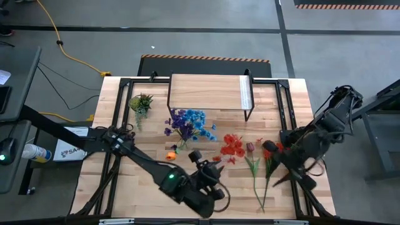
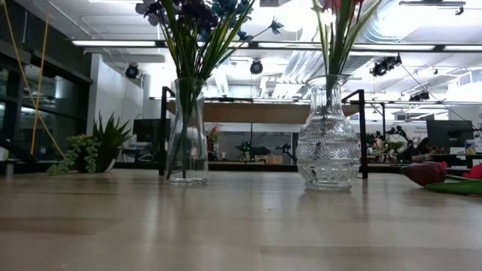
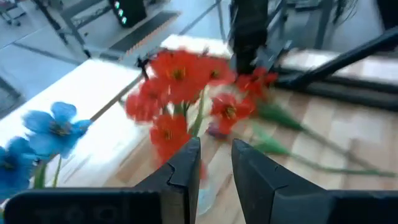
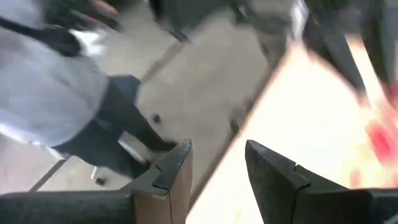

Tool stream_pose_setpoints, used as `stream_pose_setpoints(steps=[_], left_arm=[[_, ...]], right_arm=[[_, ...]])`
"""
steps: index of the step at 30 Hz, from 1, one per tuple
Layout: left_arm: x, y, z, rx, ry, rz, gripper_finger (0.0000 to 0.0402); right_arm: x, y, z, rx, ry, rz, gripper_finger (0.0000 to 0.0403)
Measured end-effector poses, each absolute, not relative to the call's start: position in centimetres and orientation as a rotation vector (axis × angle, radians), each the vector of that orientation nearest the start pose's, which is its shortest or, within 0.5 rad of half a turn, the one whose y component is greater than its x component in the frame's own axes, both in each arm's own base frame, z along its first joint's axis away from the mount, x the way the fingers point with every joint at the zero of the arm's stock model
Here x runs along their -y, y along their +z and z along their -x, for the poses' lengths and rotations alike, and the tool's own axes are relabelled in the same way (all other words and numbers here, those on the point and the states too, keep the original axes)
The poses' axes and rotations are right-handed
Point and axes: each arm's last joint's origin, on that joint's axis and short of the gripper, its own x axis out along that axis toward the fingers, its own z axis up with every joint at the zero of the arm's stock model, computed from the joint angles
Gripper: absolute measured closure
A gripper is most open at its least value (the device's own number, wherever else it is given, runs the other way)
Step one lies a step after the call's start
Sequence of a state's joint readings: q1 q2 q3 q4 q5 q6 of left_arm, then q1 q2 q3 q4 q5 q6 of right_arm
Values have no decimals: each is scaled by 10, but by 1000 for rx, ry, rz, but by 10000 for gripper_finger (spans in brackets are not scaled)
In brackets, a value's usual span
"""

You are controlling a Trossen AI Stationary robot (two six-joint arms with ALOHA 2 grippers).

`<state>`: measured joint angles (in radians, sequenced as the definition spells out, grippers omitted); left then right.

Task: Pick and place flowers into a vace then onto a shelf
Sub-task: Put the dark red flower into the right transparent crystal vase

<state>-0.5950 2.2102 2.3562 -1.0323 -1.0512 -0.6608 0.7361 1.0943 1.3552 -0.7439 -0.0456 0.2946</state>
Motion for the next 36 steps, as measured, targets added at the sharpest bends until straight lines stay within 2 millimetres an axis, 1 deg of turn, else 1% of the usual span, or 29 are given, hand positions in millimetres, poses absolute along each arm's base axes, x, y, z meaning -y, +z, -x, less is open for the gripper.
stream_pose_setpoints(steps=[5,10,14,18,21,24,29,32,36], left_arm=[[252,369,-374,-365,566,-15,277],[264,387,-353,-327,519,-6,277],[271,393,-342,-318,494,-23,277],[280,392,-335,-324,469,-54,277],[284,392,-331,-327,455,-59,277],[286,392,-329,-326,452,-67,277],[289,392,-325,-325,444,-80,277],[291,393,-323,-324,437,-79,277],[293,393,-321,-322,433,-79,277]], right_arm=[[-132,395,-148,-795,457,-272,263],[-134,371,-149,-947,341,-456,263],[-137,337,-148,-1117,275,-563,263],[-136,296,-148,-1231,102,-657,263],[-131,269,-150,-1247,-22,-705,263],[-125,252,-153,-1217,-106,-733,263],[-114,235,-162,-1134,-217,-791,263],[-105,225,-164,-1137,-296,-847,263],[-95,214,-165,-1145,-371,-878,263]])
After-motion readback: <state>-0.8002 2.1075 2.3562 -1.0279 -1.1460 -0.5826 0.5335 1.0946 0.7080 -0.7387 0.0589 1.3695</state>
